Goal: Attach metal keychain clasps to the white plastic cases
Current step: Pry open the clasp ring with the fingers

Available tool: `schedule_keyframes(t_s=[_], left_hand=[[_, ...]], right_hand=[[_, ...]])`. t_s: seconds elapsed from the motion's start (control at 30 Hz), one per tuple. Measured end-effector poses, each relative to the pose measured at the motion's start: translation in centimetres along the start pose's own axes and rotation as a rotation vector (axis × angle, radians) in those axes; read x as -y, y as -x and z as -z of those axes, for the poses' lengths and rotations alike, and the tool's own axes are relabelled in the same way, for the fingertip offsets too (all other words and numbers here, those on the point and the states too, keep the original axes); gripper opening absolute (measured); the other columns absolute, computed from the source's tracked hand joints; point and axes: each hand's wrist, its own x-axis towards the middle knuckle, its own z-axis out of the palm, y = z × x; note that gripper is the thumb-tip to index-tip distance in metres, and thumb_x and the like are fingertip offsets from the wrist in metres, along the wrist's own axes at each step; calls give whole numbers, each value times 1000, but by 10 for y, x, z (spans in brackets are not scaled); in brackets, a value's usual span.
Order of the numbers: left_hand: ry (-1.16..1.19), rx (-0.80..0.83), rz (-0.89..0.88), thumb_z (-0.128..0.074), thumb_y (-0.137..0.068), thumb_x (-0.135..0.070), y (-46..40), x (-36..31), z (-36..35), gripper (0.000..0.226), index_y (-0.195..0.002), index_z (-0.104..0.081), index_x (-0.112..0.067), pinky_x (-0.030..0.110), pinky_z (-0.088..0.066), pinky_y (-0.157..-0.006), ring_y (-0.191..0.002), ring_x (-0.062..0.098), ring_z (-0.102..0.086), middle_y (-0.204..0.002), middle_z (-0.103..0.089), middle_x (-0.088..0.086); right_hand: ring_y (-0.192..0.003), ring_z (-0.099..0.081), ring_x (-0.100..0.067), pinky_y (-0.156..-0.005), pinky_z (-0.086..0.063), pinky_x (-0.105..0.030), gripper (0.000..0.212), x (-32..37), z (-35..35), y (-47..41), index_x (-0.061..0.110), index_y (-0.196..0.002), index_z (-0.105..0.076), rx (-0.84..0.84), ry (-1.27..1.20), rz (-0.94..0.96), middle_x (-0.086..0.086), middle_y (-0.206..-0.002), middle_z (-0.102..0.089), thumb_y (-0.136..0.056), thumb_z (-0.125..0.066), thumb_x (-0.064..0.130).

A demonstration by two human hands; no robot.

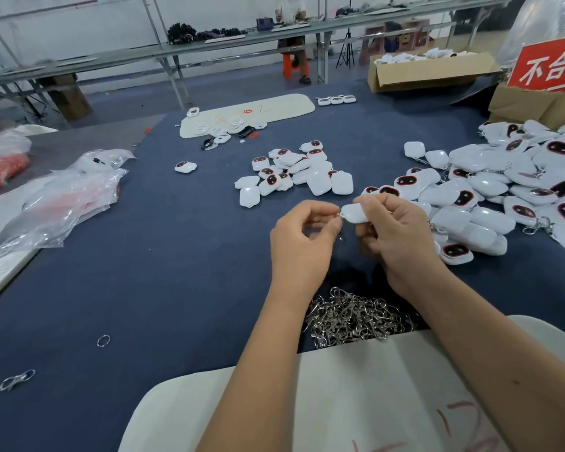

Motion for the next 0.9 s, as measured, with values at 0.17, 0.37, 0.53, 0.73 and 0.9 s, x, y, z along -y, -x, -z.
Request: schedule_keyframes(t_s=[0.17, 0.37, 0.53, 0.73, 0.9], left_hand=[[341, 33, 219, -70, -94, -3, 1, -3, -7, 14, -87, -73, -14, 26, -57, -74, -76, 14, -69, -80, -77, 6], [272, -59, 188, -67, -92, 5, 1, -4, -4, 18, -81, -68, -9, 25, -59, -70, -68, 13, -73, -68, -72, 2], [-255, -44, -131, -60, -88, 5, 3, -1, 3, 21, -74, -61, -11, 40, -53, -67, -69, 22, -62, -67, -65, -1], [-456, 14, -101, -57, -87, 4, 4, 2, 5, 20, -76, -62, -11, 42, -52, -65, -69, 26, -60, -68, -63, 1], [387, -37, 315, -71, -90, 5, -1, -3, 0, 13, -88, -71, -8, 21, -55, -69, -71, 13, -71, -72, -74, 6]], right_hand=[[-41, -33, -6, -39, -27, -15, 34, 5, 1, 1, 15, -74, -64, 80, -95, -24, 0, -57, -53, -106, -55, 18], [-40, -38, -7, -40, -32, -17, 23, 1, 0, 1, 10, -85, -66, 92, -75, -19, -4, -59, -60, -104, -61, 21], [-44, -48, -8, -43, -38, -18, 15, -5, -1, 2, 12, -93, -65, 60, 73, 24, -5, -59, -64, -100, -69, 25], [-53, -62, -7, -50, -46, -21, 11, -10, -2, 6, 18, -97, -65, 42, 422, 199, 0, -63, -69, -99, -70, 28], [-42, -45, -7, -41, -34, -14, 10, -4, 0, 3, 15, -98, -65, 94, 14, 67, -1, -62, -66, -104, -62, 22]])
